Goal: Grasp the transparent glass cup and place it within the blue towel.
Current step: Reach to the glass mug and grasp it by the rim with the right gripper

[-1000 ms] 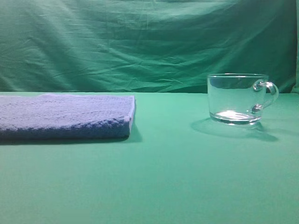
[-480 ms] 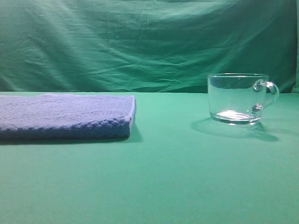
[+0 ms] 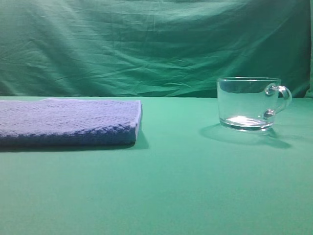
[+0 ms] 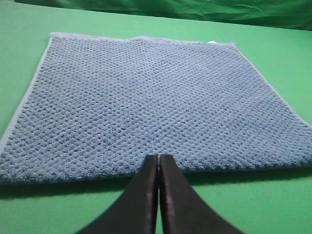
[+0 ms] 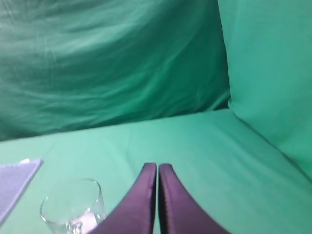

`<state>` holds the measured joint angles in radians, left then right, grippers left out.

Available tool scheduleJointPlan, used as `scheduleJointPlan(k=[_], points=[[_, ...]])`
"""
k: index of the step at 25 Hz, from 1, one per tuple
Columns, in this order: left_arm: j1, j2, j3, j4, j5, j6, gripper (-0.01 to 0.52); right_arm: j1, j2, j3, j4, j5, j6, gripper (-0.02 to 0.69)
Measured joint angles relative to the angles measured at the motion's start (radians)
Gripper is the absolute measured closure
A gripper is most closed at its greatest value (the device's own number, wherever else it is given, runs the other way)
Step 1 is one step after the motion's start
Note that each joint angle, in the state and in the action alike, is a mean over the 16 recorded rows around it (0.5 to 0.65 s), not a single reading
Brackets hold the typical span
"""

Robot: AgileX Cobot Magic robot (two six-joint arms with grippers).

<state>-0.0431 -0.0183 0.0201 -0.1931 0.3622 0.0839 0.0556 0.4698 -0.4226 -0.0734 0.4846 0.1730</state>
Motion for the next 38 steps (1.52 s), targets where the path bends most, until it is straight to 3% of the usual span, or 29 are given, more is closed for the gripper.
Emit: scheduleJointPlan(k=[11,18,22,32,35,38], points=[[0.000,0.000,0.000,0.000,0.000,0.000,0.514,0.062,0.415,-0.321,0.162,0.343,-0.214,0.665],[0.000,0.000,0.000,0.000,0.000,0.000,0.514,0.196,0.620,-0.418,0.194,0.398,-0.295,0.633],[0.000,0.000,0.000,0.000,0.000,0.000,0.514,0.277,0.714,-0.434,0.180,0.361,-0.324,0.531],[0.000,0.000,0.000,0.000,0.000,0.000,0.514,0.364,0.927,-0.442,0.169,0.200,-0.390,0.152],[0.000,0.000,0.000,0.000,0.000,0.000,0.514,0.367,0.989,-0.443,0.168,0.149,-0.398,0.083],[0.000,0.000,0.000,0.000,0.000,0.000,0.514,0.367,1.047,-0.444,0.166,0.098,-0.398,0.065]])
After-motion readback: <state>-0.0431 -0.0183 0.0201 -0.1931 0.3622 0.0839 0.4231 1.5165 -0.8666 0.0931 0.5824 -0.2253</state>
